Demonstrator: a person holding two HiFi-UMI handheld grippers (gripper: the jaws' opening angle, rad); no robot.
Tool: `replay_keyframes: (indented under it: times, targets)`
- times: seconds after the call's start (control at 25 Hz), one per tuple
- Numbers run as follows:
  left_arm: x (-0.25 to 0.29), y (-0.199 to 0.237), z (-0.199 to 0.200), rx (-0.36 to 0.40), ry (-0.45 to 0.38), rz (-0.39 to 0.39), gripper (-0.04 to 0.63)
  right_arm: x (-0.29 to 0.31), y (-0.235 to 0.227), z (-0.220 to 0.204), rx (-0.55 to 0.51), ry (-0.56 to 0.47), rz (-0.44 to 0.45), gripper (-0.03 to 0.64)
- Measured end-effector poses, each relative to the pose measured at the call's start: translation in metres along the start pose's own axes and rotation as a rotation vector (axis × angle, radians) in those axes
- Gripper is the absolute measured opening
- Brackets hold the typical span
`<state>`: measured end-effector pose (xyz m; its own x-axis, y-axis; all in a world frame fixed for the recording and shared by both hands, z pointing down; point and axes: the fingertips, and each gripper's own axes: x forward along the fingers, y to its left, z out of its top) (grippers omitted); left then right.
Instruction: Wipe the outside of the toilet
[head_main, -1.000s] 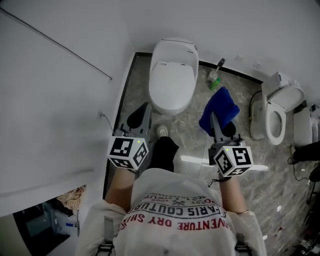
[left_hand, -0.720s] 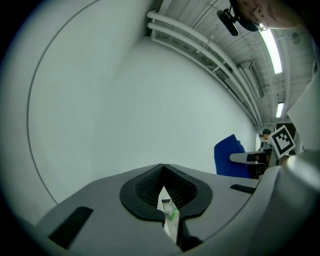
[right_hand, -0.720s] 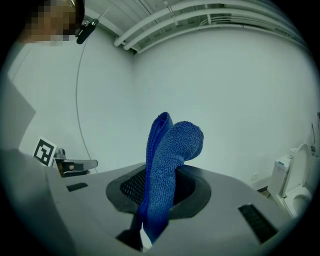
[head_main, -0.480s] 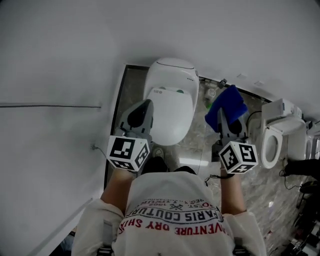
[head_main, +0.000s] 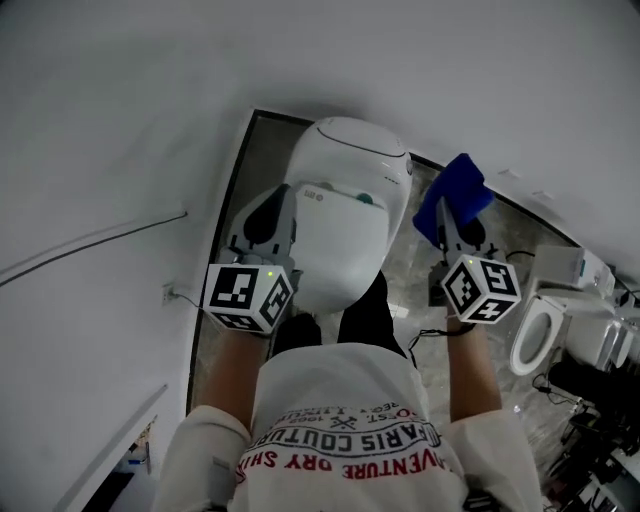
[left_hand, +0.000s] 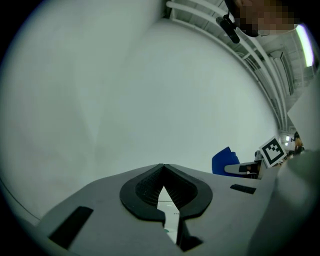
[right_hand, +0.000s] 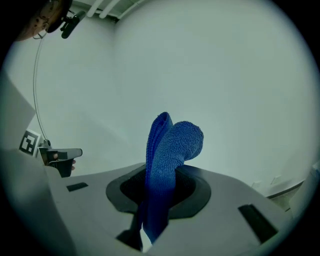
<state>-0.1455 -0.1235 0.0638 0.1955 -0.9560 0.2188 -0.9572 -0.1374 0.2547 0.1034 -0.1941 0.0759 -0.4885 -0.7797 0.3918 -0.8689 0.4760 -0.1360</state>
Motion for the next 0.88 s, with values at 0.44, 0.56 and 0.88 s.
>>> replay_keyframes:
  times: [0.44,0.56,0.88]
  targets:
    - [0.152,0.055,-0.120,-0.145,0.148,0.305,0.006,0.235,-0.109,-0.091,-0.093,0.371,0.184,0.077]
    - [0.172,0.066,-0.161,-0.188,0.191,0.355,0.006,0.277,-0.124,-0.126,-0.107,0.449,0.201,0.077]
    - [0.197,0.092,-0.232,-0.272,0.252,0.439,0.006,0.342,-0.134,-0.202,-0.178,0.631,0.242,0.077]
